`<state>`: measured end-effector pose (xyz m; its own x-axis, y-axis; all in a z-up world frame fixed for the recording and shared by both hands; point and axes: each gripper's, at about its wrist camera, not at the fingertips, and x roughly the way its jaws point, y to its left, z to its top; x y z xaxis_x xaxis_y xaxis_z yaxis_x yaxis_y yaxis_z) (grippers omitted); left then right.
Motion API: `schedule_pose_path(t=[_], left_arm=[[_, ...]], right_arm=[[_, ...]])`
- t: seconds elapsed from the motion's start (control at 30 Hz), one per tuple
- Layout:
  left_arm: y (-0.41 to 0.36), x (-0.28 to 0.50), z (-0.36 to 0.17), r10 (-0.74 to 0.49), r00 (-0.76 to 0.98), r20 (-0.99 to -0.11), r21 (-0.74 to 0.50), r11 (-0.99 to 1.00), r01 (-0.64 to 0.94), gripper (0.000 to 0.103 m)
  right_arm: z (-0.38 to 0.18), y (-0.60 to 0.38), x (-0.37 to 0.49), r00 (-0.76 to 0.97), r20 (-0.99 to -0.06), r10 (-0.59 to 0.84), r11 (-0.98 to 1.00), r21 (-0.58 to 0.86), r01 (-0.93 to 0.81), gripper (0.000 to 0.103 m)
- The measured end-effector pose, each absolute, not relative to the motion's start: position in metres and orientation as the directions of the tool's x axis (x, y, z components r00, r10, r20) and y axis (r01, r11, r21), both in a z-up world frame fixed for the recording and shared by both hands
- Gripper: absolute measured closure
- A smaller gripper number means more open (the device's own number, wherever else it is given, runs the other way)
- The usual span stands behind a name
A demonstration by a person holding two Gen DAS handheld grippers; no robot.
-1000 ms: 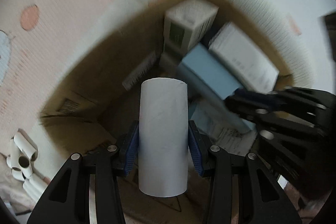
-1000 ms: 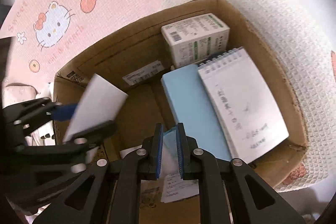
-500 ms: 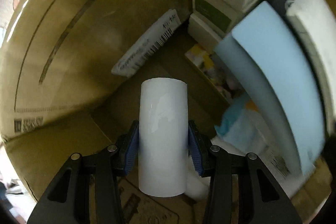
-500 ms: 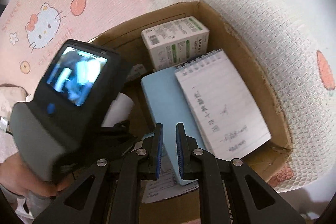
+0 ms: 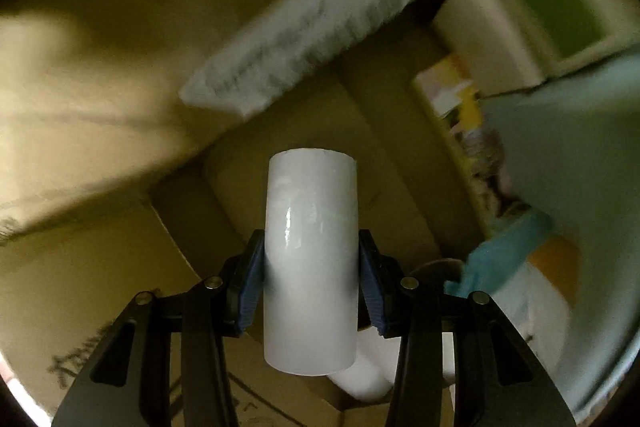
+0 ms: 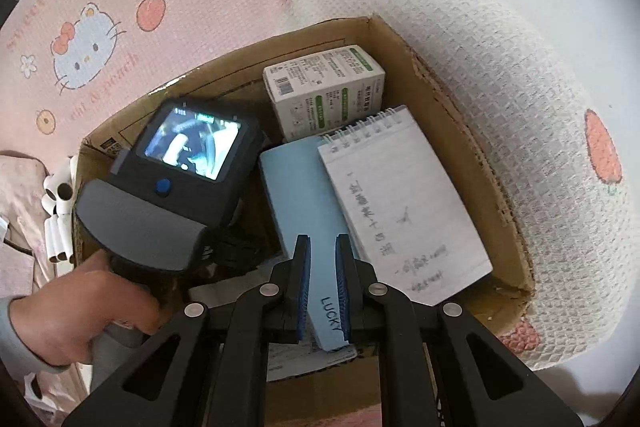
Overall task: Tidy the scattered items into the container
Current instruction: 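Lower the left gripper's tube into the box and open it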
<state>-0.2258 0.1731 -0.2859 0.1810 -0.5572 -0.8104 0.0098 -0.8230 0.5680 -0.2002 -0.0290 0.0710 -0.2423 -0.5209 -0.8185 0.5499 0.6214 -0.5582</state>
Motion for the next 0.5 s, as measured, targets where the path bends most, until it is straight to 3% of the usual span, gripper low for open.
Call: schedule_pose_path(t=[0.23, 0.5], left_arm=[[0.168, -0.219, -0.290, -0.635, 0.188, -0.750, 0.646, -0.763, -0.001, 0.054], [0.167, -0.211, -0.271, -0.616, 0.189, -0.765, 0.624, -0.781, -0.015, 0.052]], right_arm=[[0.056, -0.040, -0.206, -0.273, -0.804, -0.528, 0.612, -0.583, 0.534, 0.094], [0.045, -0.042, -0.204, -0.294, -0.802, -0.521, 0.616, -0.591, 0.520, 0.094]])
